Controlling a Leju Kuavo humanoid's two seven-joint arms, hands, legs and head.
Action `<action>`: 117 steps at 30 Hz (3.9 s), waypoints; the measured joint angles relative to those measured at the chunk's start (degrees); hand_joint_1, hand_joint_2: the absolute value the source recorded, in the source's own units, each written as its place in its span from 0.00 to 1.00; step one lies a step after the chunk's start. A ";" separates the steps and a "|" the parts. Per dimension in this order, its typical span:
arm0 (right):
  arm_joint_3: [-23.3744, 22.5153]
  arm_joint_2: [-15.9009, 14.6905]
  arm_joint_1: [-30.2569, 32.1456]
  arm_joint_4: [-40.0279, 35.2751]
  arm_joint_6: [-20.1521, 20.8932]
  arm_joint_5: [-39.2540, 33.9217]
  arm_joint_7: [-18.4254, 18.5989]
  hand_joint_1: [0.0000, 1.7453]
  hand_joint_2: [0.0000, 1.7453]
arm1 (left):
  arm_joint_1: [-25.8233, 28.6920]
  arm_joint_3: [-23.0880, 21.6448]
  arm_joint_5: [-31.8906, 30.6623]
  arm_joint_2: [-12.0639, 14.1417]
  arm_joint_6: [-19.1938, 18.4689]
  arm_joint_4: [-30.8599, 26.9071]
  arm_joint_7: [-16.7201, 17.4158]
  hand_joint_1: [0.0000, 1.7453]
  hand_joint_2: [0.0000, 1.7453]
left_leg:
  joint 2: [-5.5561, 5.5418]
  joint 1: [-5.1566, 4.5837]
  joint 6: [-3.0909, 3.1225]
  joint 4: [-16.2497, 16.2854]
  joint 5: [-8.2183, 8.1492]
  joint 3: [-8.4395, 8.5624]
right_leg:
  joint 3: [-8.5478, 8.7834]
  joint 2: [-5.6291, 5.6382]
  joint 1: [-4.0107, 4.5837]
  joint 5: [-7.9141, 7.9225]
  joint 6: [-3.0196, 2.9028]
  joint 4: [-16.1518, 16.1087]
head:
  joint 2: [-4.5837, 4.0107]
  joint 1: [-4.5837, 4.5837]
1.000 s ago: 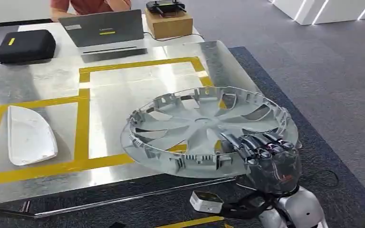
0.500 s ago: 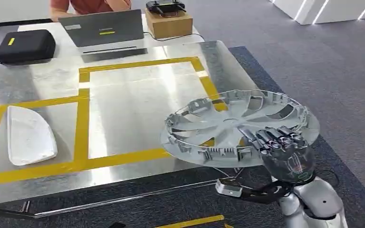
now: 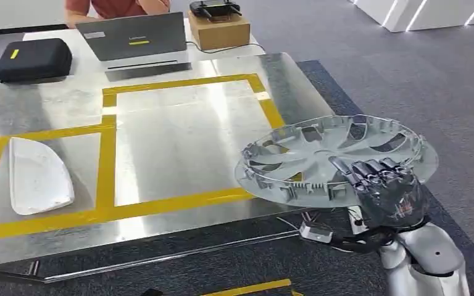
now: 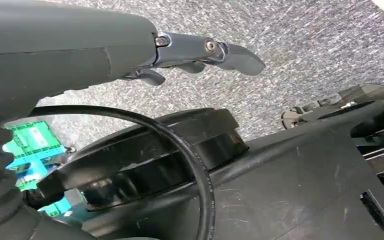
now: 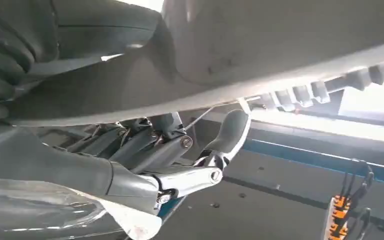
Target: Take the parts from the cabinet and place them on the table.
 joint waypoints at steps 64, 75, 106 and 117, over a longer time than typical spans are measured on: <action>18.45 -8.94 -8.88 11.78 -0.02 0.00 14.10 1.00 1.00 | -1.06 -0.68 -3.63 0.26 -0.37 0.00 0.76 0.00 1.00 | -0.01 -0.03 0.07 0.01 0.08 0.07 | -0.03 -0.09 -0.02 0.02 0.00 0.05 | 0.00 0.02; 62.32 -16.74 -35.98 32.12 -0.20 0.02 82.75 1.00 1.00 | -1.35 -0.94 -4.09 0.37 -0.66 0.00 0.76 0.00 1.00 | -0.02 -0.15 0.01 0.05 0.55 -0.31 | -0.58 -0.07 -0.08 0.41 0.02 0.16 | 0.00 0.07; 80.35 -19.65 -40.35 48.61 -0.35 -0.20 79.71 1.00 1.00 | -1.02 -0.90 -4.07 0.94 0.35 0.00 0.04 0.00 1.00 | -0.10 -0.11 0.02 0.02 0.59 -0.47 | -0.66 -0.19 -0.10 0.45 0.00 0.22 | 0.00 -0.02; 80.30 -21.07 -41.00 48.61 -0.35 -0.17 79.71 0.00 1.00 | -0.70 -0.98 -4.94 1.29 1.44 0.00 -1.66 0.00 0.00 | -0.10 -0.11 0.02 0.03 0.59 -0.46 | -0.66 -0.16 -0.10 0.45 0.00 0.21 | 0.00 0.00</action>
